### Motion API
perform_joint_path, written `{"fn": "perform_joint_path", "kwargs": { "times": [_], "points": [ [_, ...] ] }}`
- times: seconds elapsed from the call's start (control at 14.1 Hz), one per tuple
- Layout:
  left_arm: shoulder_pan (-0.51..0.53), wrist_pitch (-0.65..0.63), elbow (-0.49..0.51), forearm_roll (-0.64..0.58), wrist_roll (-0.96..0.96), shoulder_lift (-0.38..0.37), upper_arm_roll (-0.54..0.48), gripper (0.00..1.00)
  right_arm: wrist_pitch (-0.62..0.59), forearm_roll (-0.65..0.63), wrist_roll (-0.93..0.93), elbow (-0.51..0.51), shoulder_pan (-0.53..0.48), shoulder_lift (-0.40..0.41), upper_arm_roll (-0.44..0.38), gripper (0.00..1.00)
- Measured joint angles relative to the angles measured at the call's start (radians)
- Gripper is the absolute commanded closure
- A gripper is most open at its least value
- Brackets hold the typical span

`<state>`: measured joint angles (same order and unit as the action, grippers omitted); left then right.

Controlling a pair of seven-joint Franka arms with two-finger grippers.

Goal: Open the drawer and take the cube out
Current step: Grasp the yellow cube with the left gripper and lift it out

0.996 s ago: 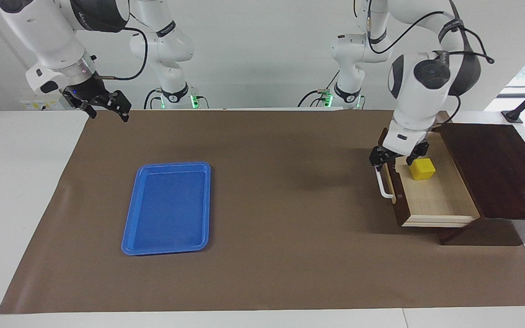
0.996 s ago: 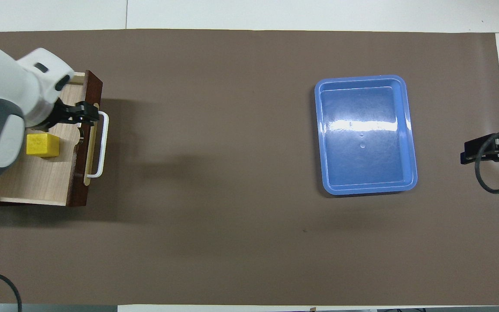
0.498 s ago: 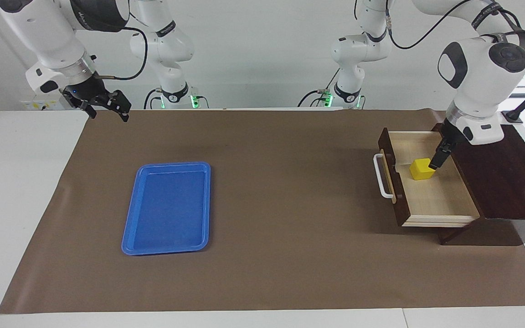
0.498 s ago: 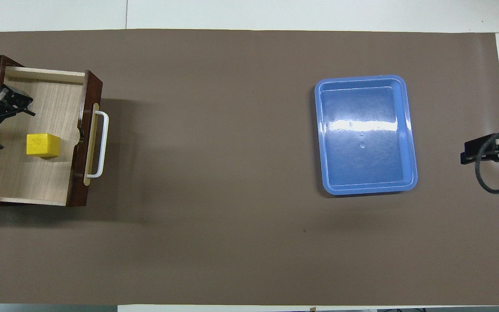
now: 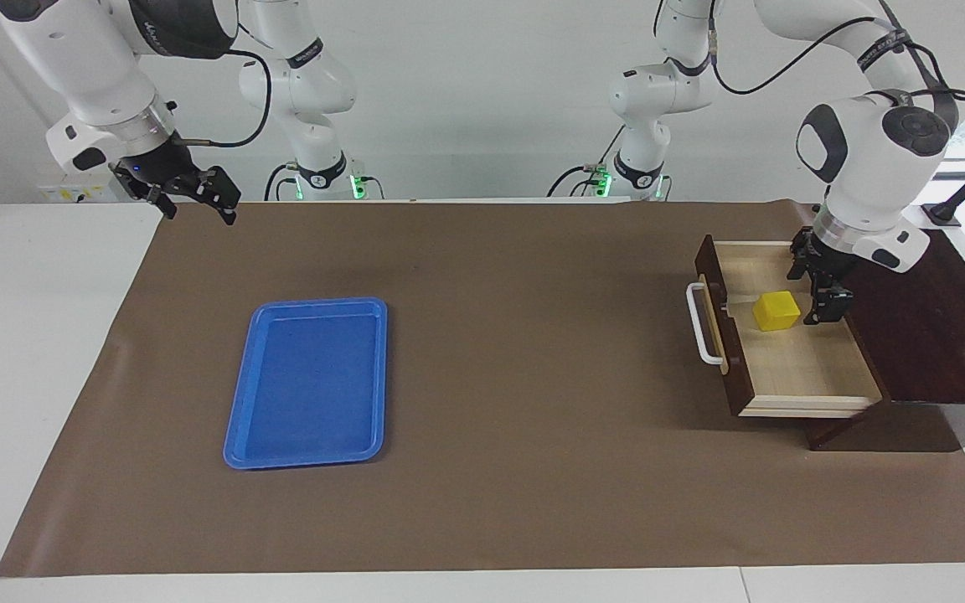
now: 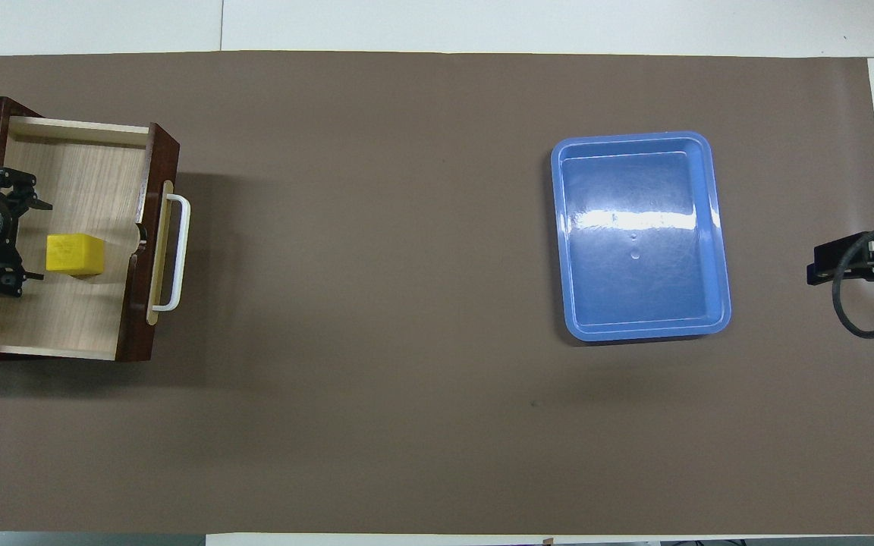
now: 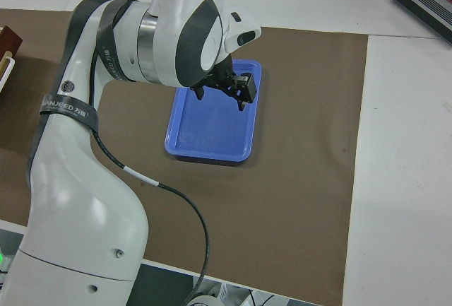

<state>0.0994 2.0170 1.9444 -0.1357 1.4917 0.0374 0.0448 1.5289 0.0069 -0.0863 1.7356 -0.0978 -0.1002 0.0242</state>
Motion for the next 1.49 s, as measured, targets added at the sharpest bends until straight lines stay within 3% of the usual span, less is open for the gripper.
{"fn": "perform_joint_path", "kwargs": {
  "times": [0.43,0.5,0.57,0.64,0.71,0.92,1.28,1.49],
  "points": [
    [0.019,0.101,0.081,0.0,0.107,-0.001,0.003,0.0,0.001,0.002,-0.035,0.003,0.001,0.0,0.002,0.0],
    [0.019,0.109,0.087,0.0,0.111,-0.001,0.006,0.17,0.003,0.006,-0.07,0.005,0.005,0.0,0.003,0.0],
    [0.019,0.11,0.091,0.0,0.114,-0.001,0.009,0.49,0.007,0.007,-0.107,0.007,0.015,0.0,0.003,0.0],
    [0.018,0.111,0.093,0.0,0.117,-0.001,0.011,0.9,0.011,0.008,-0.144,0.011,0.027,-0.001,0.003,0.0],
    [0.019,0.112,0.093,0.0,0.118,-0.001,0.011,1.0,0.019,0.008,-0.181,0.019,0.042,-0.003,0.003,0.0],
    [0.024,0.102,0.074,0.0,0.119,0.001,0.007,1.0,0.036,0.051,-0.299,0.046,0.061,-0.004,0.004,0.0],
    [-0.001,-0.198,-0.211,0.048,0.151,0.047,0.019,1.0,0.104,0.202,-0.574,0.115,0.074,-0.005,0.016,0.0],
    [-0.096,-0.264,-0.273,0.086,0.291,0.046,0.029,1.0,0.173,0.281,-0.797,0.15,0.153,0.013,0.025,0.0]
  ]
}}
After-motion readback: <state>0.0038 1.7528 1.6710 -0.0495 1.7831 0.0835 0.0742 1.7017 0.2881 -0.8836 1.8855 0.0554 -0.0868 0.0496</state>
